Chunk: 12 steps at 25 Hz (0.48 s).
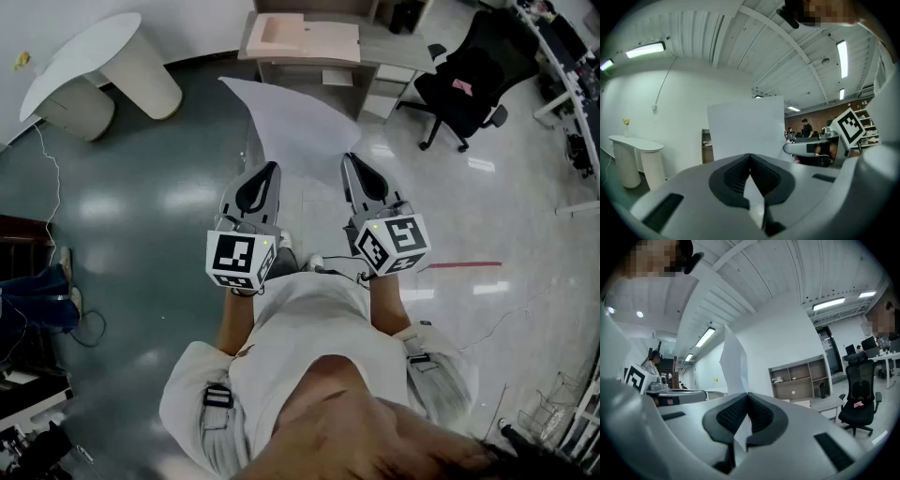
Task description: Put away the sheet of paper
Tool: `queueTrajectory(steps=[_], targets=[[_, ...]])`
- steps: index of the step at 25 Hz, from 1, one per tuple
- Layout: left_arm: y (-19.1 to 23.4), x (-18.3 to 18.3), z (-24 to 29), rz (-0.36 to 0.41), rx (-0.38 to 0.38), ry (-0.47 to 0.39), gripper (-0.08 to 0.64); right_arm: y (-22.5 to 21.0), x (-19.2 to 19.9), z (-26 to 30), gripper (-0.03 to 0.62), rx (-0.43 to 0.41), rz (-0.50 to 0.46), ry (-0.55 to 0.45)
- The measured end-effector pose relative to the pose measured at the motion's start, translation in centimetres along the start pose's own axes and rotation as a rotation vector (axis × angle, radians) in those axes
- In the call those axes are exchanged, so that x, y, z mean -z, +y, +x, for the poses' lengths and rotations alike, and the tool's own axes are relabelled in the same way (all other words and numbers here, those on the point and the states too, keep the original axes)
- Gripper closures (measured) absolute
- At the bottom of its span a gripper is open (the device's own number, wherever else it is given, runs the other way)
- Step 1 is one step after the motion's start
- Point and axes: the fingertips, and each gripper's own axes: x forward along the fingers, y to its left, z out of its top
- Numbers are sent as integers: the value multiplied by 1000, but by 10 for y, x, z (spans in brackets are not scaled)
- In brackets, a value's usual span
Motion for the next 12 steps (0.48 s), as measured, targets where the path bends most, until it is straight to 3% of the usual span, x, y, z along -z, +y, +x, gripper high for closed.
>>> queueTrajectory(steps=[12], targets=[[-1,-3,13,23,7,13,545,-6,-3,5,574,-7,24,-6]])
